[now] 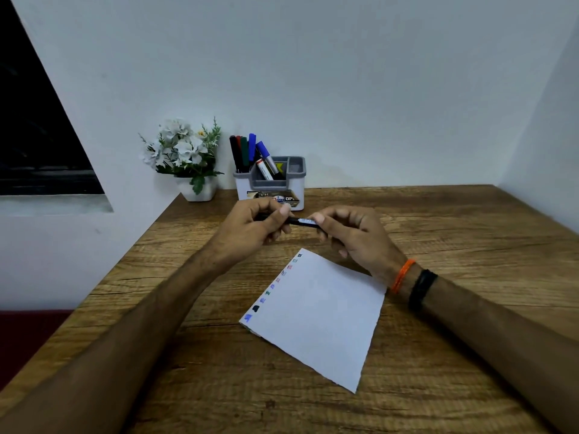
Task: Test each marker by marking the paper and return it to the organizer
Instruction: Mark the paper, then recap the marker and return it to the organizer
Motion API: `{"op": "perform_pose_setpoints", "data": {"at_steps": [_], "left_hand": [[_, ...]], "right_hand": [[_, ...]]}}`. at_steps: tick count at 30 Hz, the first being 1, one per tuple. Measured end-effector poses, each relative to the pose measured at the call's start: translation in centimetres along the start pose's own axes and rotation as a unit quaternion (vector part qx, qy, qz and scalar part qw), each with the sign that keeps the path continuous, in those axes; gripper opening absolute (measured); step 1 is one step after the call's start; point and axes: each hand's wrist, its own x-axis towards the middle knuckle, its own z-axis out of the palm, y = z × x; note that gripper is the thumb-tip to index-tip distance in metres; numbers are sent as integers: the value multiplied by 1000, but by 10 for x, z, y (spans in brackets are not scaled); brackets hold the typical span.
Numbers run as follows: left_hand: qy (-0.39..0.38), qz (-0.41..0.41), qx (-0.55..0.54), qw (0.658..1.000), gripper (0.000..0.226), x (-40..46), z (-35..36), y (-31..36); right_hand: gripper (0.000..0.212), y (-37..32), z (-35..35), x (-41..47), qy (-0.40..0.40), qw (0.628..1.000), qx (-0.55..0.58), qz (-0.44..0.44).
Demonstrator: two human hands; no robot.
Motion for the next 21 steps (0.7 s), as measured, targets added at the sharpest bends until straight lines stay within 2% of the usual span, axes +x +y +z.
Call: {"op": "perform_pose_setpoints", "data": {"at_steps": [5, 7, 13, 17, 21], "left_hand": [[4, -18, 12, 1000, 36, 0, 7, -4], [8, -28, 9, 1000, 39, -1, 9, -5], [33, -37, 40, 998, 40, -1, 14, -7], [40, -22, 26, 999, 38, 0, 10, -4], [61, -10, 4, 998, 22, 2, 2, 4]], "right_hand": [[20, 8, 1, 4, 5, 994, -70, -79], [17, 8, 2, 5, -3, 995, -67, -79], [25, 8, 3, 6, -15, 995, -60, -74], [18, 5, 7, 7, -20, 997, -34, -69], [16, -3, 2, 11, -34, 998, -25, -51]]}}
